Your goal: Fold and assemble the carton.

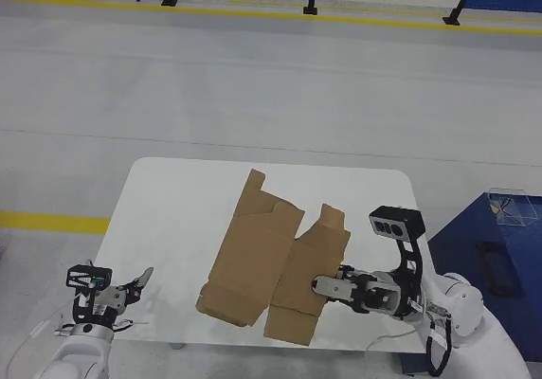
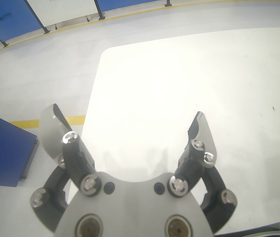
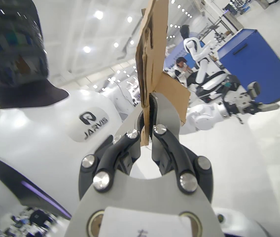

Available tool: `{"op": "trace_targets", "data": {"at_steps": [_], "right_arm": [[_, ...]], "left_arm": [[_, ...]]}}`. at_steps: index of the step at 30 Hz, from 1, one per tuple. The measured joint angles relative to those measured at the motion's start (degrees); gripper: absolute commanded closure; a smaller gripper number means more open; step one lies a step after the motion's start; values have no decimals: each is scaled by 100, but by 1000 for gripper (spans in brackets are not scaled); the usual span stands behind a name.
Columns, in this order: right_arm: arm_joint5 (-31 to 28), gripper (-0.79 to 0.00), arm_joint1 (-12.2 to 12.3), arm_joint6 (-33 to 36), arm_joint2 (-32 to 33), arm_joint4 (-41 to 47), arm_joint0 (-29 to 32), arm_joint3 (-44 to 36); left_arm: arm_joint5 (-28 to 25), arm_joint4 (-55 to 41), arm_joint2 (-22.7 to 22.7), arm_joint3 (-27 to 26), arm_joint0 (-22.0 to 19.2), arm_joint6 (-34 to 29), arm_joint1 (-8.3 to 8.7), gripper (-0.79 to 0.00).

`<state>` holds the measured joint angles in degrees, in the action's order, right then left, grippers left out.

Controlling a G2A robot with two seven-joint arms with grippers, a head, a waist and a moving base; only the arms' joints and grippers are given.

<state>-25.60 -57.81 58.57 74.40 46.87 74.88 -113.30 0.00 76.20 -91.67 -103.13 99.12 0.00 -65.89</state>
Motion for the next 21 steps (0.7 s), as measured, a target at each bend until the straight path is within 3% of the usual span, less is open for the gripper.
{"op": "trace_targets", "data": {"at_steps": [6, 9, 17, 21], "right_arm": [[1347, 0, -145, 808, -338, 3654, -184, 518], [2047, 0, -241, 965, -637, 4950, -207, 626], [3891, 0, -501, 699, -1478, 7495, -290, 665], [5008, 0, -613, 225, -1863, 8793, -320, 657]], "left_arm": [[0, 0, 0, 0, 0, 0, 0, -785], [0, 0, 0, 0, 0, 0, 0, -785], [0, 0, 0, 0, 0, 0, 0, -785], [0, 0, 0, 0, 0, 0, 0, -785]]}}
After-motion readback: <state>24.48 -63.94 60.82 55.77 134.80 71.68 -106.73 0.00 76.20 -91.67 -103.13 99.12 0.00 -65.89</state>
